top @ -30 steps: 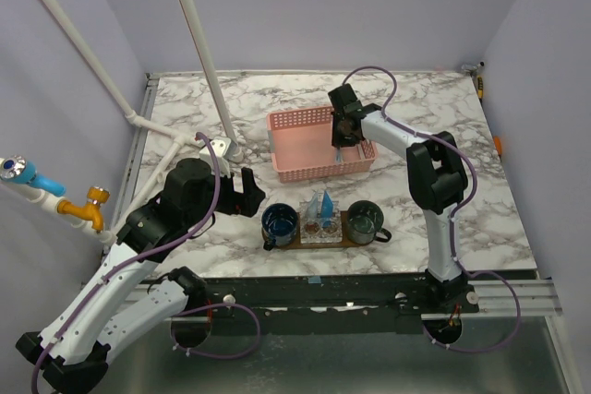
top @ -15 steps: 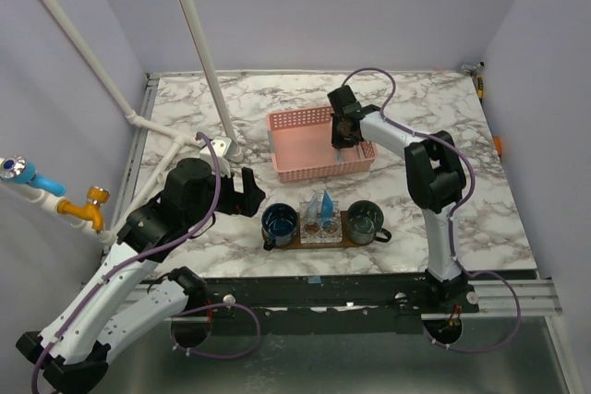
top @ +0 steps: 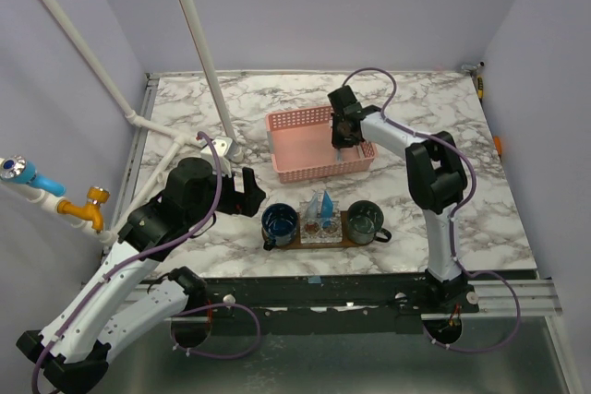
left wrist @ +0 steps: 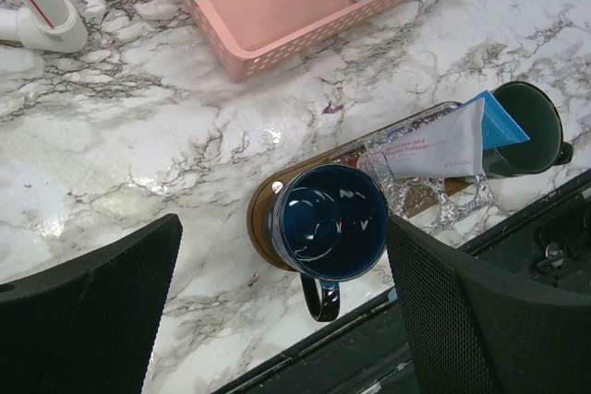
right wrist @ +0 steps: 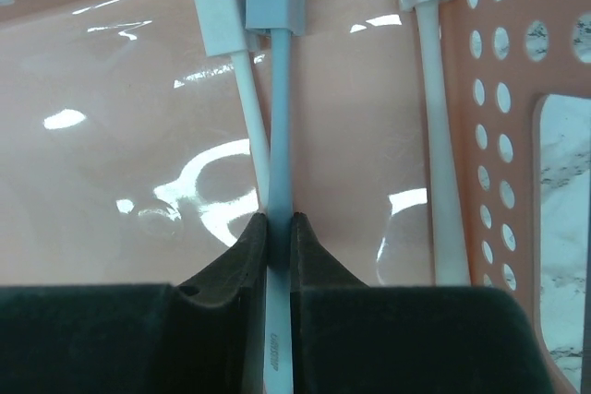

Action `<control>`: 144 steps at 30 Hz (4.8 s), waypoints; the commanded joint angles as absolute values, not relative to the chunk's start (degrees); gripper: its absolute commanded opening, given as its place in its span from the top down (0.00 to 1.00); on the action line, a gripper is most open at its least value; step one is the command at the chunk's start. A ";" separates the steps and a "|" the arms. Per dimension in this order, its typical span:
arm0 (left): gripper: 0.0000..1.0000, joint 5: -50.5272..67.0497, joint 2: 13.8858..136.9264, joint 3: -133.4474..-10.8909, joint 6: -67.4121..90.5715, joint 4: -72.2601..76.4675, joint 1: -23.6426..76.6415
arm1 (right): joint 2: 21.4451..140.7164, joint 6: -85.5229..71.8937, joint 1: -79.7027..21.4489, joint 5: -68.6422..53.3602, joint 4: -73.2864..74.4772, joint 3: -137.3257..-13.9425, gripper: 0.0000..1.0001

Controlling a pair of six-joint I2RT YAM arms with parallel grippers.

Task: Prepare toiletry sets of a toothbrush and toothpaste on the tray

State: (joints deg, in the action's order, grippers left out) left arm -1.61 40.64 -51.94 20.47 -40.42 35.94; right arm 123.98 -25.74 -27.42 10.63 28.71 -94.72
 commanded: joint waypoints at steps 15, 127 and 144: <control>0.10 -2.37 40.70 -51.59 19.95 -40.61 35.60 | 108.30 -26.00 -28.01 11.01 22.21 -88.07 0.99; 0.37 50.36 35.85 -65.13 28.58 -38.10 35.60 | 61.39 -41.99 -63.51 -43.88 -14.42 -48.30 0.99; 0.65 51.11 36.27 -64.65 26.06 -39.81 35.60 | 60.84 -42.89 -63.94 -43.77 -16.16 -47.43 0.99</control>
